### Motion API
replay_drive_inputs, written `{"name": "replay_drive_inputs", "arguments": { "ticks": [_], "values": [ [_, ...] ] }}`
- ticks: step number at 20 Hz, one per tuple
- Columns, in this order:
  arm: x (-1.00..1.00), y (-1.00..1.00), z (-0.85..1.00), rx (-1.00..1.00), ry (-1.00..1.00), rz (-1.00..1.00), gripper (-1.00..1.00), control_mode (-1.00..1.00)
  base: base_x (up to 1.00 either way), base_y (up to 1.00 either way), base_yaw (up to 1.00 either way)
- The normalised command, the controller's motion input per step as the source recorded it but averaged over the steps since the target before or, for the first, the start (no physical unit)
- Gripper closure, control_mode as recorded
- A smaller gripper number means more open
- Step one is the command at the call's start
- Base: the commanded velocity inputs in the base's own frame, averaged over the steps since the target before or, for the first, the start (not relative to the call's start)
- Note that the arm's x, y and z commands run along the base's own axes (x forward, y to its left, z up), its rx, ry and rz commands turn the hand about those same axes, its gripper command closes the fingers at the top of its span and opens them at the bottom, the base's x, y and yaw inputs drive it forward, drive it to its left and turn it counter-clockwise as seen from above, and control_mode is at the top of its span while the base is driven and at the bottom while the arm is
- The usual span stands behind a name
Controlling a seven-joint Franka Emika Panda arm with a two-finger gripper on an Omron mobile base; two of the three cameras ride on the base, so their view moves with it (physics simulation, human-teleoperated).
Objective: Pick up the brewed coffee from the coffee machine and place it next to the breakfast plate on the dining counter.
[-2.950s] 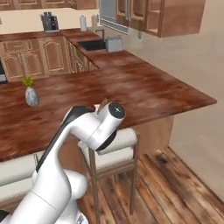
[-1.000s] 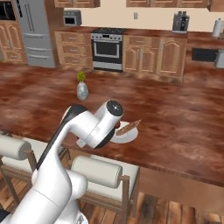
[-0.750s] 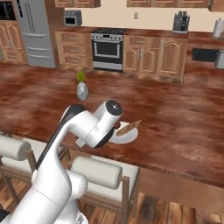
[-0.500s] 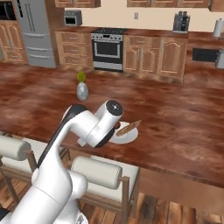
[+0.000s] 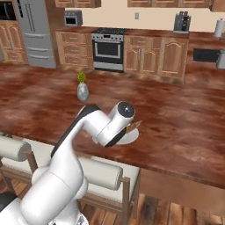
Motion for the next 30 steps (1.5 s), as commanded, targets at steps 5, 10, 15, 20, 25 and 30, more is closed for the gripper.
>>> {"name": "replay_drive_inputs", "arguments": {
  "ticks": [5, 10, 15, 20, 25, 30],
  "values": [
    [0.30, -0.83, 0.00, 0.00, 0.12, -0.17, 1.00, -1.00, 0.00, 0.00, 0.00],
    [0.22, -0.67, 0.00, 0.07, 0.07, -0.14, 1.00, -1.00, 0.00, 0.00, 0.00],
    [0.13, -0.58, 0.00, 0.22, 0.02, -0.07, 1.00, -1.00, 0.00, 0.00, 0.00],
    [0.18, -0.56, 0.00, 0.20, 0.00, -0.04, 1.00, -1.00, 0.00, 0.00, 0.00],
    [0.21, -0.53, 0.00, 0.03, 0.00, -0.07, 1.00, -1.00, 0.00, 0.00, 0.00],
    [0.37, -0.28, -0.06, 0.00, 0.00, -0.07, 1.00, -1.00, 0.00, 0.00, 0.00]
  ]
}}
